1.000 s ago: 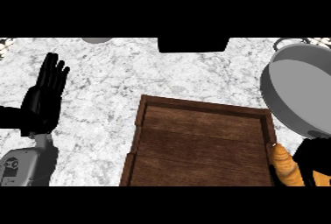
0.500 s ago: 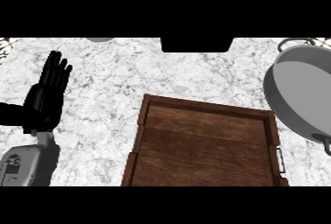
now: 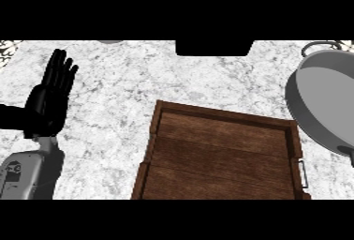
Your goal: Pick the croissant from the tray and place it in the pot
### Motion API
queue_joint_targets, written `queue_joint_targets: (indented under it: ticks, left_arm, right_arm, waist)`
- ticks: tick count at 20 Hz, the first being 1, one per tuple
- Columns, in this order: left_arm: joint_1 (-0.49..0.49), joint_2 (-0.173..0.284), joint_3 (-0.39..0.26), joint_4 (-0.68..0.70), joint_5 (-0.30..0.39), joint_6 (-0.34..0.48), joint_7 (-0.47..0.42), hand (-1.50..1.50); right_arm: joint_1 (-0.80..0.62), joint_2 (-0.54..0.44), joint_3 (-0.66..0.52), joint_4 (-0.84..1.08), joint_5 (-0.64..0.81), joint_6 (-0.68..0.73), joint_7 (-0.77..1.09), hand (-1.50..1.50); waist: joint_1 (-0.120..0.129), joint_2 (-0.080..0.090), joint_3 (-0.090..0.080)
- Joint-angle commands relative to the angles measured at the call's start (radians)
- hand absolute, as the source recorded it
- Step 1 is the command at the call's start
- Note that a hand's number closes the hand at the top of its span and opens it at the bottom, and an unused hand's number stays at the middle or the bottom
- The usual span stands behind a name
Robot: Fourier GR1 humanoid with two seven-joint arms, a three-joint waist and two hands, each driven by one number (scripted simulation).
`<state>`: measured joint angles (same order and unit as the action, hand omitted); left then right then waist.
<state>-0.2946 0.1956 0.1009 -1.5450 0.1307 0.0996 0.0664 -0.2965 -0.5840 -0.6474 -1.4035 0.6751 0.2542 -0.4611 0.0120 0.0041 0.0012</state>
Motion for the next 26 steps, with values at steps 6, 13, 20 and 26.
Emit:
queue_joint_targets:
  ticks: [6, 13, 20, 26]
  left_arm:
    - [-0.016, -0.034, -0.027, -0.004, -0.029, 0.025, 0.013, 0.00]
    - [-0.009, -0.026, -0.021, -0.017, -0.022, 0.009, 0.010, 0.00]
    - [0.019, -0.022, 0.005, 0.016, -0.012, -0.012, -0.053, 0.00]
    - [0.004, -0.007, 0.014, 0.022, -0.001, -0.031, -0.030, 0.00]
  right_arm:
    - [-0.211, -0.099, 0.062, 0.568, 0.089, -0.250, -0.221, 1.50]
    - [-0.289, -0.131, 0.131, 0.806, 0.150, -0.142, -0.151, 1.50]
    - [-0.374, -0.108, 0.173, 0.993, 0.150, -0.118, -0.342, -1.50]
    - [-0.438, -0.123, 0.077, 1.016, 0.013, 0.003, -0.409, -1.50]
  waist:
    - [0.008, 0.002, 0.000]
    - [0.018, 0.003, 0.000]
    - [0.018, 0.006, 0.001]
    - [0.003, 0.001, 0.000]
